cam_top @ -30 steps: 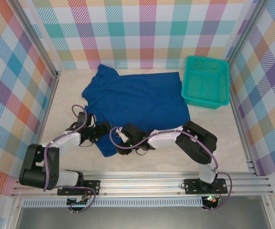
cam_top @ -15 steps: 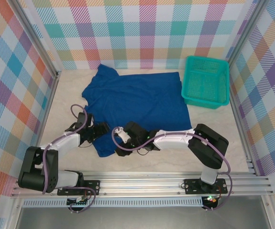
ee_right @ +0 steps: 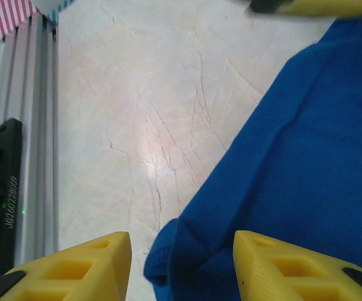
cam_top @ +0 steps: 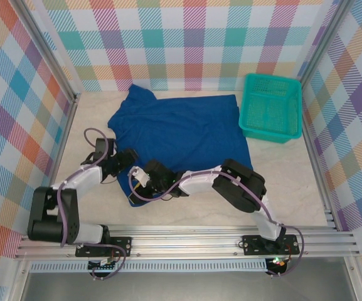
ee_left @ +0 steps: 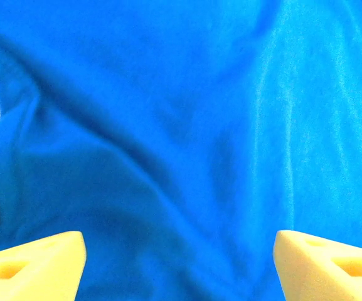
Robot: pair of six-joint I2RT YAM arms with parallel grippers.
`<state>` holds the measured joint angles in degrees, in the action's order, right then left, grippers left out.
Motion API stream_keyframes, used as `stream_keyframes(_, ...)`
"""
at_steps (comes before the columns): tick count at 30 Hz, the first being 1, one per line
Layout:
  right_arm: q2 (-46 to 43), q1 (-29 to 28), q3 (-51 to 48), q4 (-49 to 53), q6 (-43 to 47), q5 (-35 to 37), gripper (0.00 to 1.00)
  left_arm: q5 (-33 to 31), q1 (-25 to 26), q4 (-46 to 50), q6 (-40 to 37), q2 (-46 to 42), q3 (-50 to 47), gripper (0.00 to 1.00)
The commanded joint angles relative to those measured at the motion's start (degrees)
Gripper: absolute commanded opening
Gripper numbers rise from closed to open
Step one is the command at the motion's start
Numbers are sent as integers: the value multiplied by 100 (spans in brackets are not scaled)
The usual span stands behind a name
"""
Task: Fold the inside-out t-shirt
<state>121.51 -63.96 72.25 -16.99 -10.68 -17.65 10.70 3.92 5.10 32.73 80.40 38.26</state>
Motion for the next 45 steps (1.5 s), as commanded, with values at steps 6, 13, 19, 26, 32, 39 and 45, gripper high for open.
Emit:
stream_keyframes(6,224,-169,234,314,207,-599,45,299,-63,-520,-60,1158,583,77)
stream_keyframes(13,-49,-263,-45,871,563,-1173,32,130,-94,-555,-107,1381,447,77)
stream_keyframes(19,-328,-301,-303,1178,778,-1418,22,49,-180,-461,-247,1505,466,77)
stream_keyframes(26,-963,-300,-744,1389,1042,-1378,12,-25,-204,-307,-388,1552,561,77)
stream_keyframes(32,-1005,-301,-387,1231,864,-730,23,114,-198,-318,-367,1484,542,77)
stream_keyframes(39,-127,-331,627,1104,636,-176,40,150,-204,-315,-390,1478,554,77)
stream_keyframes(45,612,-399,1343,1299,672,-64,45,178,-204,-342,-394,1520,579,77)
